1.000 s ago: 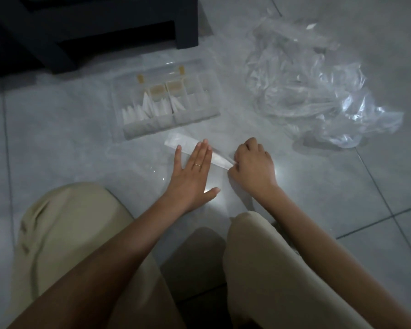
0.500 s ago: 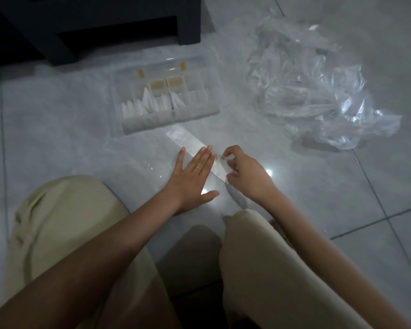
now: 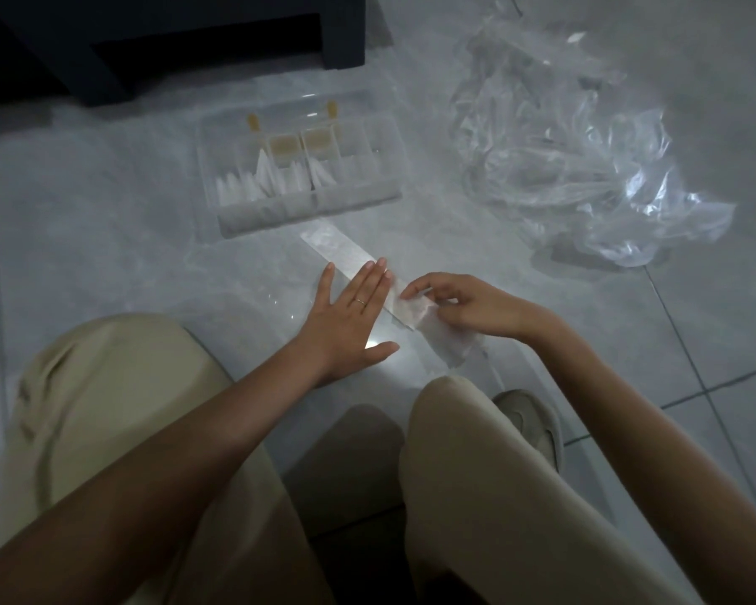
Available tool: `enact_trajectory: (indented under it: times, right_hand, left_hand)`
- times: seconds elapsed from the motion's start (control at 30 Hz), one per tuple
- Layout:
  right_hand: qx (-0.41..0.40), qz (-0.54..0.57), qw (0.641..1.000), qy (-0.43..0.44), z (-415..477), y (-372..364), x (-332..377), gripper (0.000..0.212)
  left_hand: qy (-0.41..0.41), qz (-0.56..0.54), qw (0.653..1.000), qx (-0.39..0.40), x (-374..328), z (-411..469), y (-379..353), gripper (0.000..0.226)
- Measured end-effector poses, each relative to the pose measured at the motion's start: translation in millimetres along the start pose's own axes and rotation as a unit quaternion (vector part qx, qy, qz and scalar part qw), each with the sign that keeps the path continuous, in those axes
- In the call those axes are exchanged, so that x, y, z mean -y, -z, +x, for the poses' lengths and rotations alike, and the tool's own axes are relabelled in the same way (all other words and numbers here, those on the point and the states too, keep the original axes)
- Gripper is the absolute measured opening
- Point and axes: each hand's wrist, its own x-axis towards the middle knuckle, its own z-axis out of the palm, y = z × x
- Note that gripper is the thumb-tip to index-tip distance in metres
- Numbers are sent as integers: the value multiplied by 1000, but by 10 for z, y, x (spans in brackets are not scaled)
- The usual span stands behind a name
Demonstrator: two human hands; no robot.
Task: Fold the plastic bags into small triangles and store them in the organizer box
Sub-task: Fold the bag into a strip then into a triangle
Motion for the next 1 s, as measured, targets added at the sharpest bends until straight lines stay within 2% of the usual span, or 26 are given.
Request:
enact_trajectory:
  times: [0.23, 0.33, 0.47, 0.63, 1.0]
  right_hand:
    - [71, -3, 997, 22, 25, 71, 13, 70]
    - [85, -26, 995, 44, 62, 74, -5, 62]
    - [89, -18, 996, -16, 93, 129, -8, 47]
    - [136, 28, 989, -56, 114, 204, -84, 43]
    - [38, 87, 992, -86, 126, 109, -156, 21]
  left_hand:
    - [-4, -4, 1000, -3, 8, 14, -28, 96]
    - [-10, -15, 1000, -8, 13, 13, -32, 87]
    - [-21, -16, 1000, -10, 21, 10, -56, 77]
    - [-27, -12, 999, -18, 30, 13, -75, 78]
    - [-12, -33, 999, 33, 10, -9, 6, 75]
